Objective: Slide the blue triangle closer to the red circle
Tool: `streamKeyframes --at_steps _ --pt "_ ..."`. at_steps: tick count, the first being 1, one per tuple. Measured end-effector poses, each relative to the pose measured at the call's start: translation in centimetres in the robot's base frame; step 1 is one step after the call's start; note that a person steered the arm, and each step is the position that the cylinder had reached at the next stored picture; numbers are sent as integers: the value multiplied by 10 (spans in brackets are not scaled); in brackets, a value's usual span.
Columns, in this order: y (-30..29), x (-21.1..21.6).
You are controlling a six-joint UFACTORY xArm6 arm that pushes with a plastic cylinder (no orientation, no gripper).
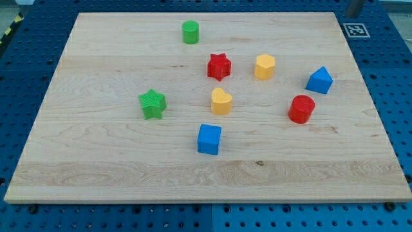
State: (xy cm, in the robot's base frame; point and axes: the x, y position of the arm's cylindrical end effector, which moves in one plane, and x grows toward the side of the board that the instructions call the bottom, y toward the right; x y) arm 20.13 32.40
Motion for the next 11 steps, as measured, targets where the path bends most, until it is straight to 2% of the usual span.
streamKeyframes --at_steps 1,6,7,9,11 --pt "-33 0" --pt "-41 8" --pt "-91 41" --pt "-106 127" --pt "-106 159"
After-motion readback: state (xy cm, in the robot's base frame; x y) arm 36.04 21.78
